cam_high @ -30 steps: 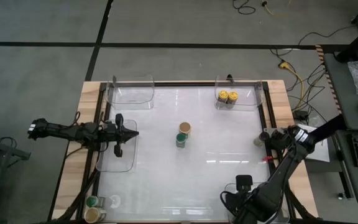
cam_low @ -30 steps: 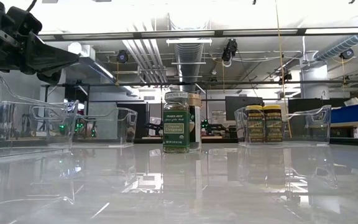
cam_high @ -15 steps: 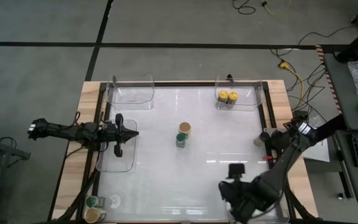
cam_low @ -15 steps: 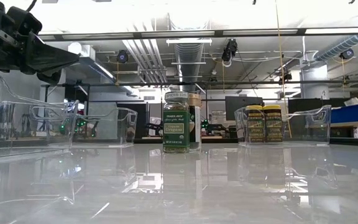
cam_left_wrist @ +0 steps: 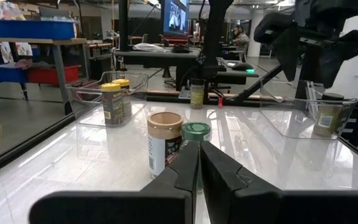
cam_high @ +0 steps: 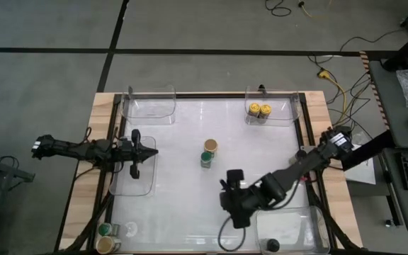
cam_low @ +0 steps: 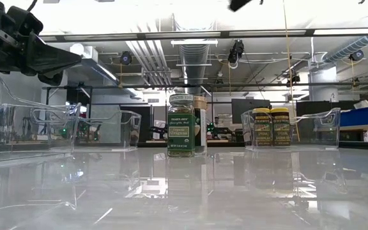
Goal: Sort spices by type
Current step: Put the top green seasoning bottle into the middle transparent bin
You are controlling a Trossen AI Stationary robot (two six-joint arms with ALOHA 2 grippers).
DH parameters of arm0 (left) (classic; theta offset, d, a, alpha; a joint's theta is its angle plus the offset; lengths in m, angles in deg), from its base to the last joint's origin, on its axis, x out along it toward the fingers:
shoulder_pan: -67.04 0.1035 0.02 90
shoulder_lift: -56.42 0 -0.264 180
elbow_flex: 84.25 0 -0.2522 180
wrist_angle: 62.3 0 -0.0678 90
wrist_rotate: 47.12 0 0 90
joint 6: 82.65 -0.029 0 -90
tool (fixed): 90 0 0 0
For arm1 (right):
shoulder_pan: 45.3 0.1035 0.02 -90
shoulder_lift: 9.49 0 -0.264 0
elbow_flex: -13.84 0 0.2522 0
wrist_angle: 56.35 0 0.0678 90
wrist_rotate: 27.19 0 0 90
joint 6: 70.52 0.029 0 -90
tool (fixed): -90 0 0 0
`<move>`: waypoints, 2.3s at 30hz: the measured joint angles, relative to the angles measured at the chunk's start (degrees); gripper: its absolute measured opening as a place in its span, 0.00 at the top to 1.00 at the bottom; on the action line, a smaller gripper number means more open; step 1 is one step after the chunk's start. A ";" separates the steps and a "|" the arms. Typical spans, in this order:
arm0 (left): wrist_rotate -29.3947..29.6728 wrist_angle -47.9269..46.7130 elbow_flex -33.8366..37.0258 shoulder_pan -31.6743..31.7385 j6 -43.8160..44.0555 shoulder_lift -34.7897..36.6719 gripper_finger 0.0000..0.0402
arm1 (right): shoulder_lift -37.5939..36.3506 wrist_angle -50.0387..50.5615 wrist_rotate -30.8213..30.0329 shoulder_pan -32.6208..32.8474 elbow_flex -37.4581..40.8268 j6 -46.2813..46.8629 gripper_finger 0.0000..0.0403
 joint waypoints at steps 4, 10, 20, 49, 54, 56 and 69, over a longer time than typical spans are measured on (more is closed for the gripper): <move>0.00 0.00 0.00 -0.02 0.14 0.00 1.00 | 0.00 -2.89 0.09 -1.82 1.38 -3.83 0.27; 0.46 4.89 0.02 0.00 3.86 -0.04 1.00 | 0.02 -5.92 0.13 -4.20 1.45 -7.20 0.29; -8.49 25.81 0.00 0.04 3.07 -4.39 1.00 | 0.28 -9.51 -4.49 -7.54 1.73 -10.71 0.31; -5.57 12.39 -31.12 0.65 -0.72 -67.02 0.43 | 0.17 -6.26 -14.12 -0.86 9.20 9.83 0.22; -5.60 7.14 -37.74 0.74 -3.01 -73.67 0.40 | 0.15 -6.07 -15.34 -0.10 9.21 9.77 0.20; -5.57 4.71 -39.98 0.94 -3.39 -75.59 0.40 | 0.15 -5.81 -15.36 0.23 9.23 9.77 0.20; -9.12 -5.86 -49.10 6.59 -4.54 -81.96 0.40 | 0.09 -3.25 -15.26 1.31 9.25 9.75 0.19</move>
